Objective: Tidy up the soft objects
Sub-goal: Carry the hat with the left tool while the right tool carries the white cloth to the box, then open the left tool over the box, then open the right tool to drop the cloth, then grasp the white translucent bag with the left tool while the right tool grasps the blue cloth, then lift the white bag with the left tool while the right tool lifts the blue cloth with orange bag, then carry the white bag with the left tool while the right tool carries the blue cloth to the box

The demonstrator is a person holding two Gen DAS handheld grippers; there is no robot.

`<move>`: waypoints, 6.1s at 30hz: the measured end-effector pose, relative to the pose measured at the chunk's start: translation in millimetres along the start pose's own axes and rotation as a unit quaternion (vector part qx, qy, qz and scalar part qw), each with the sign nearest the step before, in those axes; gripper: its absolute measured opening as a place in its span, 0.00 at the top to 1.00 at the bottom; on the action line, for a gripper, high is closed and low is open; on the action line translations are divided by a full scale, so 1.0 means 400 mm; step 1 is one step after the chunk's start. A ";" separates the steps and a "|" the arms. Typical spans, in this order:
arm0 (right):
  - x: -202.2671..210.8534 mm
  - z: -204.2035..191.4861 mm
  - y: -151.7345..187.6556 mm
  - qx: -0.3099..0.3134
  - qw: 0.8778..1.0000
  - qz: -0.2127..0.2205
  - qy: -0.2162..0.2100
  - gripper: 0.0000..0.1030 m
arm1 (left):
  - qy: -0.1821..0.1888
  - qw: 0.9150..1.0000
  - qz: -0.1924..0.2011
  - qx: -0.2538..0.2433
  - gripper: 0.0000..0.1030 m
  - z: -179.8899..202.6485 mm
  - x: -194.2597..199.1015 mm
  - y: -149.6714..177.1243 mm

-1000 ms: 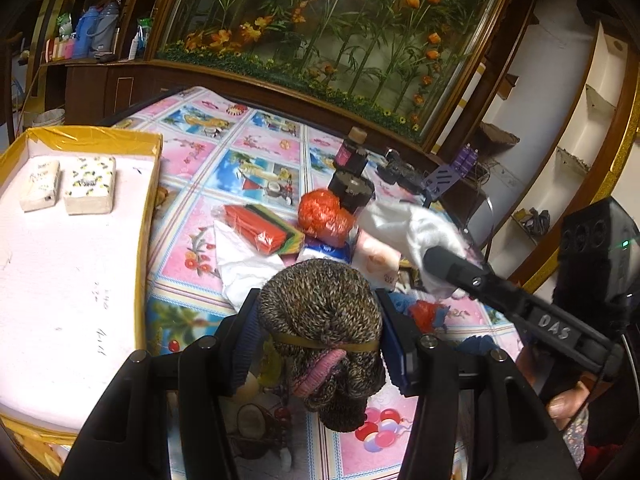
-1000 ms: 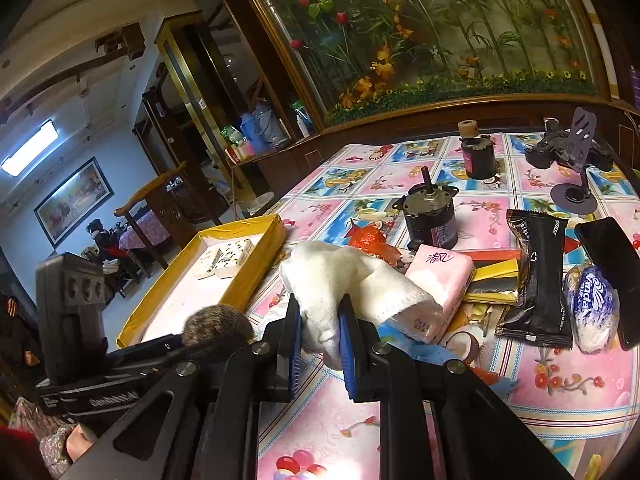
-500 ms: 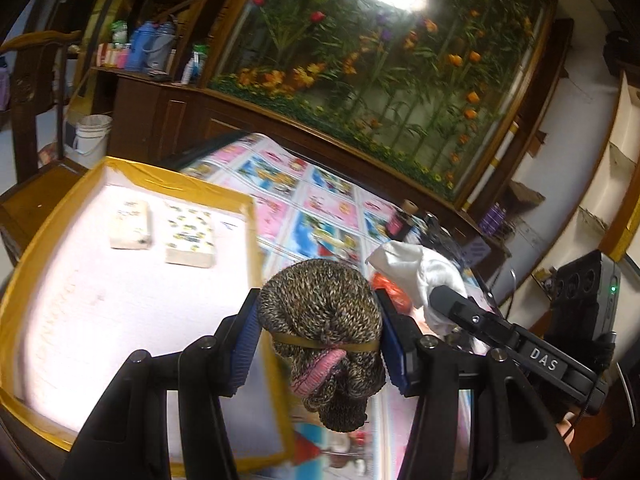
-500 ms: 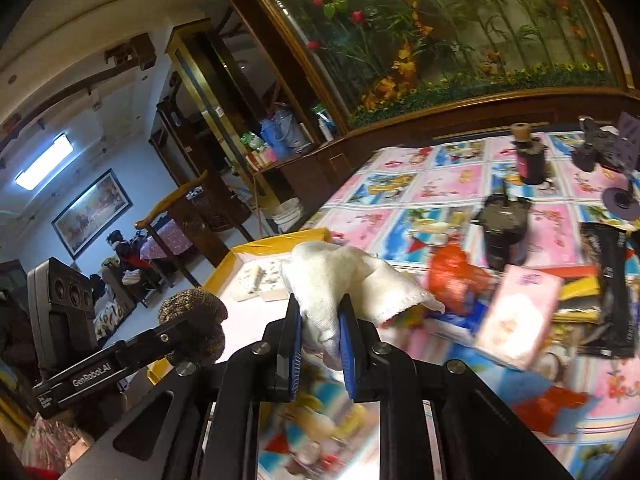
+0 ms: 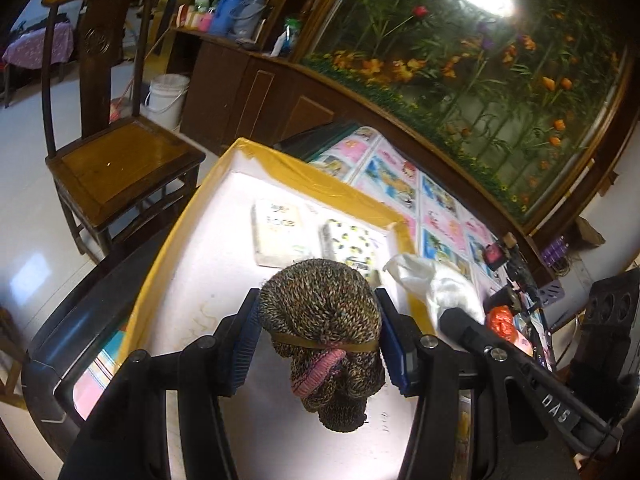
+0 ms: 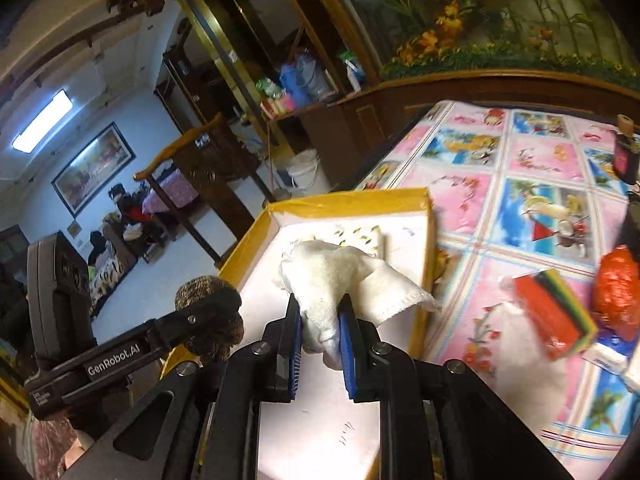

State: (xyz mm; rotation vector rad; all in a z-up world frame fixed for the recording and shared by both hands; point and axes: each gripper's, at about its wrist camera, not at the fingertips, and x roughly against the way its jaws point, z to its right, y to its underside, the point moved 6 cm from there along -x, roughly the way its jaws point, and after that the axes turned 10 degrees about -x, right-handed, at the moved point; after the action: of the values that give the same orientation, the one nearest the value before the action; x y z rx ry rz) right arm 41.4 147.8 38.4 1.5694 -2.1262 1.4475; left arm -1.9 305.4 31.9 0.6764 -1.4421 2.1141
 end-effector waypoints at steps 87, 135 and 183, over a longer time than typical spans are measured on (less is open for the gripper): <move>0.666 0.521 0.082 -0.173 0.970 0.167 -0.015 0.41 | -0.023 0.968 -0.115 -0.223 0.59 0.580 -0.258 0.227; 0.515 0.538 0.130 -0.083 0.984 0.076 0.136 0.58 | 0.144 0.964 -0.103 -0.200 0.72 0.569 -0.125 0.319; 0.557 0.542 0.109 -0.109 0.978 0.129 0.122 0.58 | 0.142 0.970 -0.032 -0.195 0.72 0.561 -0.022 0.271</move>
State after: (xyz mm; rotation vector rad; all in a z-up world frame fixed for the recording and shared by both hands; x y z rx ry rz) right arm -5.5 -162.4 27.5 1.0165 -2.3075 1.3382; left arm -36.8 58.6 22.4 0.2541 -1.5811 1.7198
